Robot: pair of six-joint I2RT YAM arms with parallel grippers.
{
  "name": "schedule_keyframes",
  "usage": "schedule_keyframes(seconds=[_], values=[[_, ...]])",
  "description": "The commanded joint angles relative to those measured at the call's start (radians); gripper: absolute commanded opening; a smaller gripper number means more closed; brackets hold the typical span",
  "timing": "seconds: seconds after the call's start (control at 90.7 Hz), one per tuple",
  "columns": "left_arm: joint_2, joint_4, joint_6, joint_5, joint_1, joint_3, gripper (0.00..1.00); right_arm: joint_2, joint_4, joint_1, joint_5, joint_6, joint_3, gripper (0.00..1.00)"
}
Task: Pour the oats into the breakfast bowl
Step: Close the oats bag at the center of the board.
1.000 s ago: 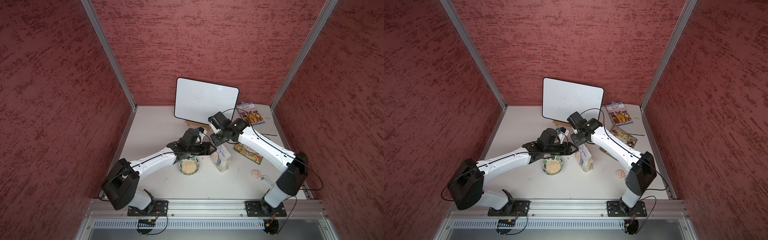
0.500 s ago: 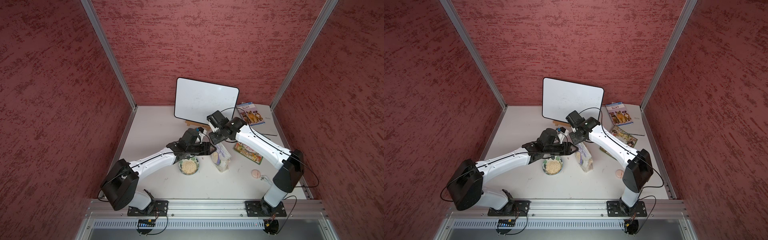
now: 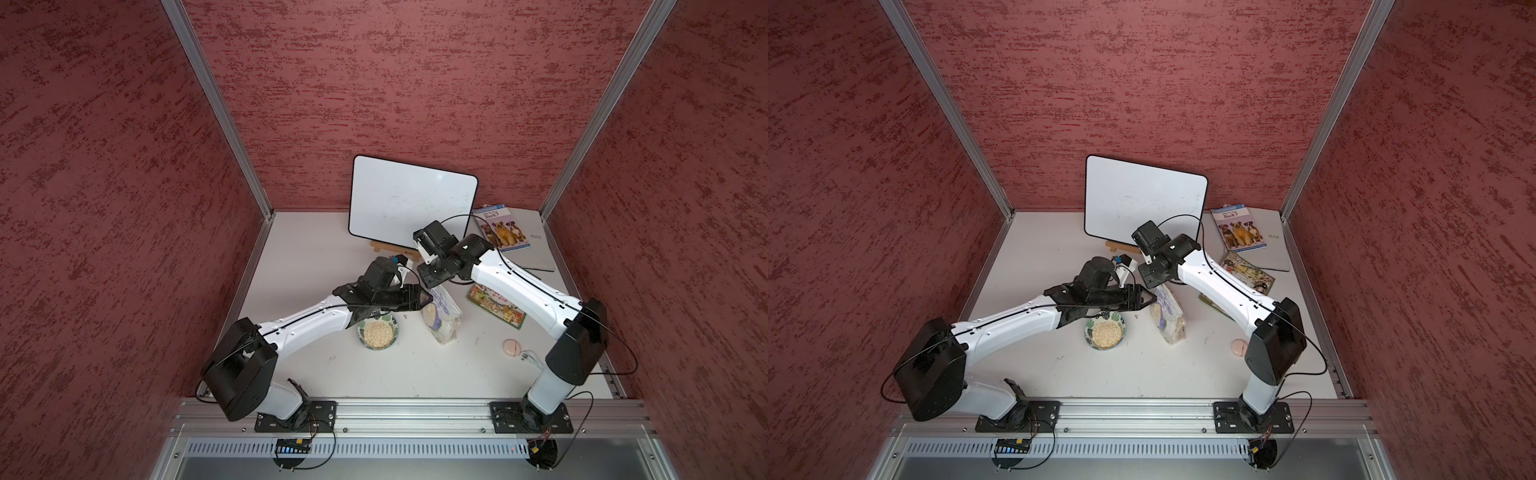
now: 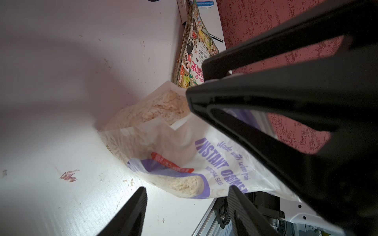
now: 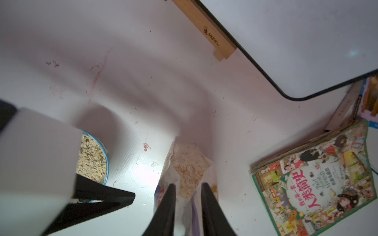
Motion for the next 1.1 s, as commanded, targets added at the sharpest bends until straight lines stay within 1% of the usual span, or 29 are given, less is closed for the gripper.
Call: schedule_keyframes(seconds=[0.0,0.121,0.231,0.529,0.562,0.65,0.661,0.849,0.959,1.047,1.091], values=[[-0.023,-0.009,-0.002,-0.006,-0.006,-0.012,0.66,-0.06,0.014,-0.013,-0.014,0.018,-0.007,0.3],[-0.021,-0.007,-0.002,-0.006,-0.006,-0.012,0.66,-0.088,0.004,-0.013,-0.015,0.027,-0.028,0.28],[-0.02,-0.007,-0.002,-0.004,-0.006,-0.009,0.66,-0.107,-0.001,-0.013,-0.013,0.036,-0.057,0.22],[-0.02,-0.01,-0.001,-0.004,-0.006,-0.007,0.66,-0.121,-0.006,-0.013,-0.011,0.044,-0.097,0.21],[-0.02,-0.009,0.0,-0.004,-0.006,-0.005,0.66,-0.121,-0.007,-0.013,-0.012,0.043,-0.099,0.18],[-0.02,-0.009,-0.002,-0.004,-0.006,-0.006,0.66,-0.123,-0.007,-0.013,-0.012,0.042,-0.1,0.01],[-0.02,-0.009,-0.002,-0.004,-0.006,-0.006,0.65,-0.122,-0.007,-0.013,-0.012,0.042,-0.1,0.0],[-0.02,-0.009,-0.002,-0.004,-0.007,-0.006,0.65,-0.149,0.016,-0.008,-0.006,0.042,-0.121,0.0],[-0.018,-0.009,-0.002,-0.005,-0.006,-0.004,0.65,-0.147,-0.019,-0.008,-0.022,0.049,-0.106,0.0],[-0.015,-0.006,0.0,-0.003,-0.006,-0.002,0.65,-0.166,-0.026,-0.007,-0.024,0.059,-0.128,0.18],[-0.015,-0.007,-0.001,-0.003,-0.006,0.0,0.65,-0.179,-0.026,-0.007,-0.02,0.065,-0.144,0.23]])
